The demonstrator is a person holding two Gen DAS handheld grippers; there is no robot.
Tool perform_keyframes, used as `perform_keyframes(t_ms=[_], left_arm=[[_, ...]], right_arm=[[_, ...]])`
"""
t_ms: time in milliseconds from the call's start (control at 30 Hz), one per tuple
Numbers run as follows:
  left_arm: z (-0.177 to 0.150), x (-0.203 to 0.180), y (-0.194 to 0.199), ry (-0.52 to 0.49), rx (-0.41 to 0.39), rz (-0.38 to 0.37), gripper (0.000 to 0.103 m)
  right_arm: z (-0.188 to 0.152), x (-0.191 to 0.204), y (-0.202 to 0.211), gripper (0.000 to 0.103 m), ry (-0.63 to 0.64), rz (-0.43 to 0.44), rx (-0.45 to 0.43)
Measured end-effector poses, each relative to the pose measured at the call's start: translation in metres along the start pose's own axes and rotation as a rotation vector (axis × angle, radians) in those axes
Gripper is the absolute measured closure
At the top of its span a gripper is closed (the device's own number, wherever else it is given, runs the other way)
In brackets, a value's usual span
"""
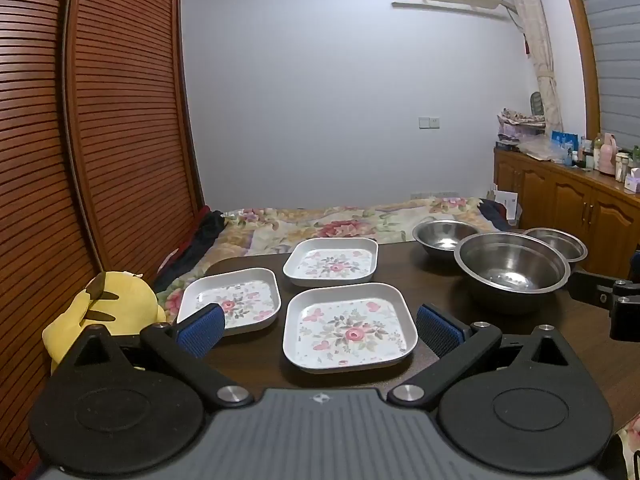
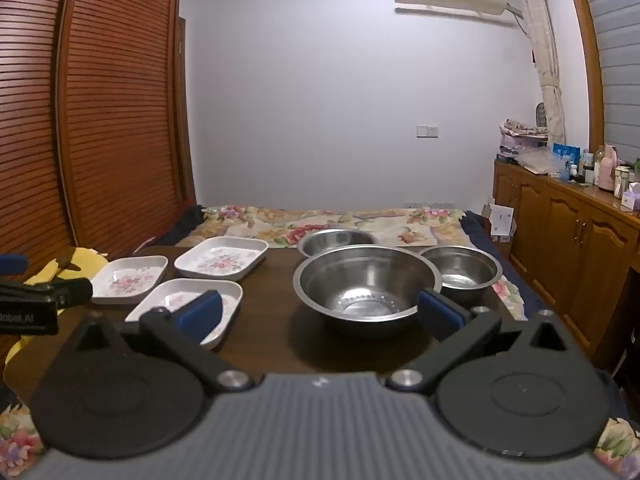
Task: Organize plates and bowls
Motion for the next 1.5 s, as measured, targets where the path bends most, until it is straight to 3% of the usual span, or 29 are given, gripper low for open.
perform_keyframes(t_ms=[1500], left_arm=[[-0.0006,-0.0046,0.0015,-0.006,-0.002,-0.003,0.000]], right_arm=[[-0.0047,-0.0065,-0.0036,0.000,-0.010,-0.028,0.013]])
Point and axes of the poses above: each gripper's, at about its wrist camera, not at the fingertips, and y roughly against the way its jaws point, x to its left, z to its top, the point moved 5 cm from there along -y, roughly the way its jaws point, and after that the axes turned 9 degrees about x, right-handed, at the moved point
